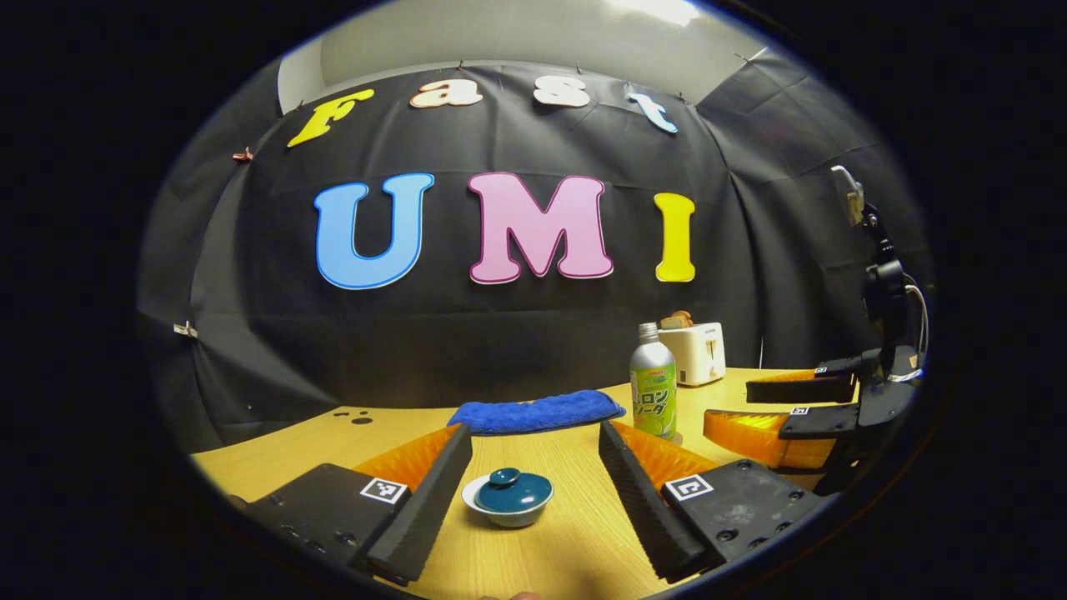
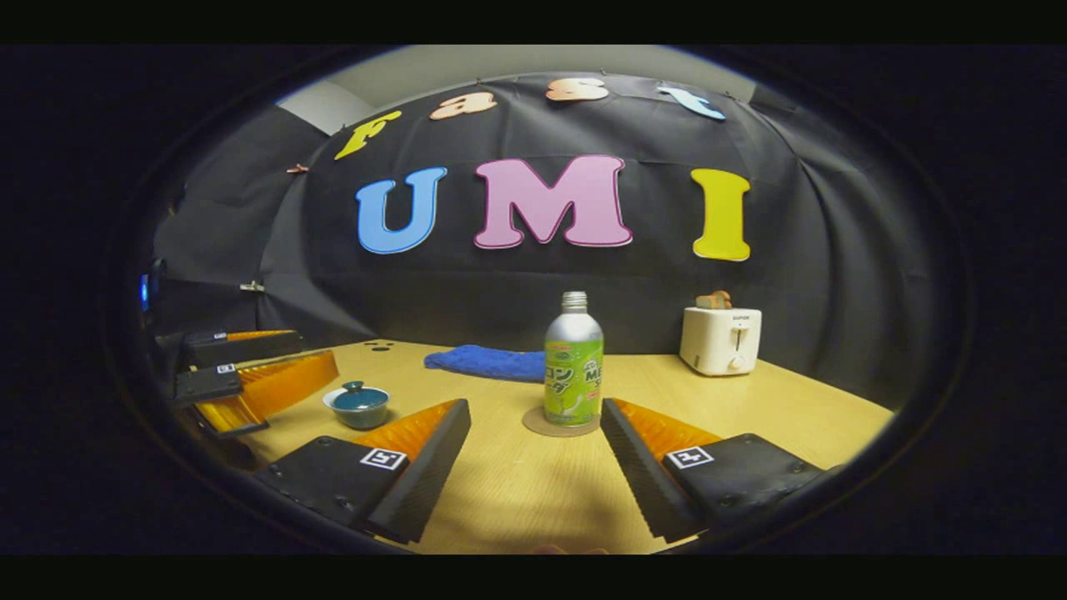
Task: Open the teacup lid with one hand, grasp the water bottle and pour water into the teacup with the other hand; after pouring, place the water bottle on the coaster and then close the teacup lid.
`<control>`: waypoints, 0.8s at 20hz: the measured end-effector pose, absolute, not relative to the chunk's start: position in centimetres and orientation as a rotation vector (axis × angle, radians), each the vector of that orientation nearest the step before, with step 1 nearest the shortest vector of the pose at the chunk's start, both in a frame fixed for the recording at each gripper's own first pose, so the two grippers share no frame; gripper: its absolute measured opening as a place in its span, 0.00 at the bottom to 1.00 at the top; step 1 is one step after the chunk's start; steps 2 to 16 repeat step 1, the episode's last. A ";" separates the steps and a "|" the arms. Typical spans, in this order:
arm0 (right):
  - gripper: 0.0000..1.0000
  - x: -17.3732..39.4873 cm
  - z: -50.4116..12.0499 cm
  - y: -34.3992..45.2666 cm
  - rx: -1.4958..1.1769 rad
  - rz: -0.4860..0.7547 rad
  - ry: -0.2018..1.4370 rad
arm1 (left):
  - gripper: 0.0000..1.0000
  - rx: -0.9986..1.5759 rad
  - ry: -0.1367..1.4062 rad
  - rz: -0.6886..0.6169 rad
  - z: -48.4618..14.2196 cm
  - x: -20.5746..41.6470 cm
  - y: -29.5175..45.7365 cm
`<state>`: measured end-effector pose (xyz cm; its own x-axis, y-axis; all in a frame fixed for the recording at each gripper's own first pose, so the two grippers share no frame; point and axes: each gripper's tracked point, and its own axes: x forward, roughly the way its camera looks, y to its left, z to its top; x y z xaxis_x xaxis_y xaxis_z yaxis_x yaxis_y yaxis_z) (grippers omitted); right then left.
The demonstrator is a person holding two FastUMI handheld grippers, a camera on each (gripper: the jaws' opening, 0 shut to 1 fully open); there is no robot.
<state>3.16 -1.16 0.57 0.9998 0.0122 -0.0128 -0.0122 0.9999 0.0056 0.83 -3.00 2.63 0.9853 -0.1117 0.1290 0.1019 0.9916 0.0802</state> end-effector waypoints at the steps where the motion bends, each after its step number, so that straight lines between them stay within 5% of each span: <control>1: 0.96 3.2 0.6 -1.5 -0.008 -0.010 0.006 | 0.97 0.060 -0.127 -0.105 2.4 1.0 -2.9; 16: 0.96 3.2 0.6 -1.5 -0.008 -0.010 0.006 | 0.97 0.060 -0.127 -0.105 2.4 1.0 -2.9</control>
